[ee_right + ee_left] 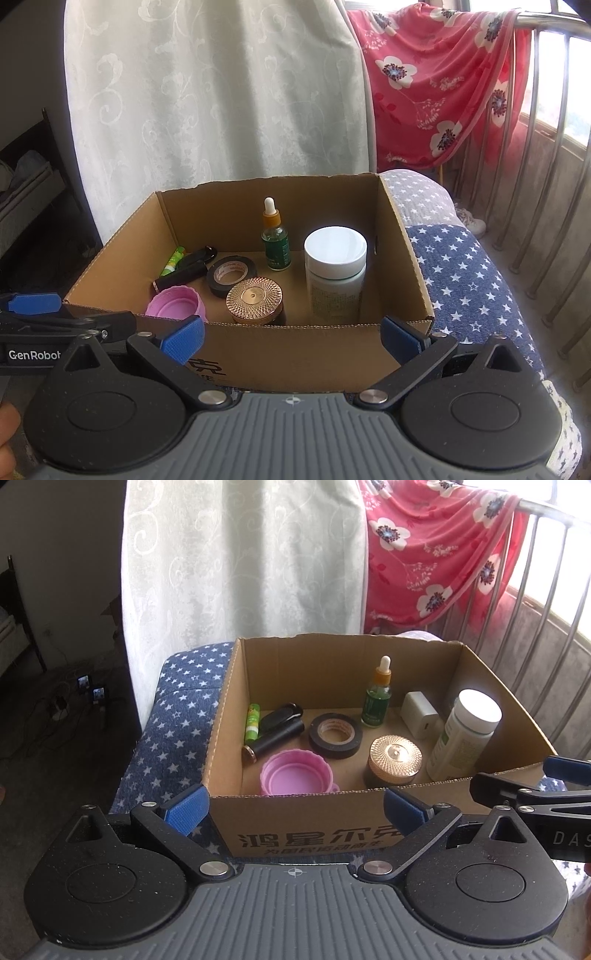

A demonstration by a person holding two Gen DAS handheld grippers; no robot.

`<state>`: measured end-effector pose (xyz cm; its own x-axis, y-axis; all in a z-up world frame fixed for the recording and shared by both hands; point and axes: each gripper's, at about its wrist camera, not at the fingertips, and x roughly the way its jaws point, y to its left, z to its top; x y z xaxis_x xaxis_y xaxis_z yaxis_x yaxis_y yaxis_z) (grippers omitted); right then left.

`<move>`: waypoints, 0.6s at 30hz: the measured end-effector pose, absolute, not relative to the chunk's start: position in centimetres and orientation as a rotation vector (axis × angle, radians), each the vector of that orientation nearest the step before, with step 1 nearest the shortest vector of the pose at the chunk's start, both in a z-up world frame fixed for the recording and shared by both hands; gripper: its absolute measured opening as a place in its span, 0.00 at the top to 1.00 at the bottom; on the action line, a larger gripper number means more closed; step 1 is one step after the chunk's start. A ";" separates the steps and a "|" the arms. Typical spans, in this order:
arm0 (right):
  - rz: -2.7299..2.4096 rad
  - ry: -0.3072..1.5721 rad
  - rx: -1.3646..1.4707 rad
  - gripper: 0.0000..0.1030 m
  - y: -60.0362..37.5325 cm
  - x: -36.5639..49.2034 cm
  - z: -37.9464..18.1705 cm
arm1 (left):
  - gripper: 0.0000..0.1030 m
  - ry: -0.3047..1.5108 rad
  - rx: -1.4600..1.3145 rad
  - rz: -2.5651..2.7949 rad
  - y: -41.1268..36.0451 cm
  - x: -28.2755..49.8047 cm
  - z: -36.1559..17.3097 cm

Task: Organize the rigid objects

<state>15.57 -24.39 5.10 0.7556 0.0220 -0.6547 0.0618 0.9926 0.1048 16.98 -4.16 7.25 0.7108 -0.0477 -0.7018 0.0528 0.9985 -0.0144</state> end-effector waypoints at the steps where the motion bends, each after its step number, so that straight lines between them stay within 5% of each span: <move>1: -0.022 0.715 0.123 0.00 -24.4 15.6 5.1 | 0.02 0.779 0.007 -0.055 -4.2 17.0 7.2; 18: -0.025 0.724 0.137 0.00 -24.4 15.5 4.9 | 0.02 0.780 0.008 -0.055 -4.2 16.9 7.2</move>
<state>15.45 -24.43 4.95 0.7491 0.0247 -0.6620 0.0698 0.9908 0.1160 16.91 -4.19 7.17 0.7099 -0.0468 -0.7028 0.0530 0.9985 -0.0129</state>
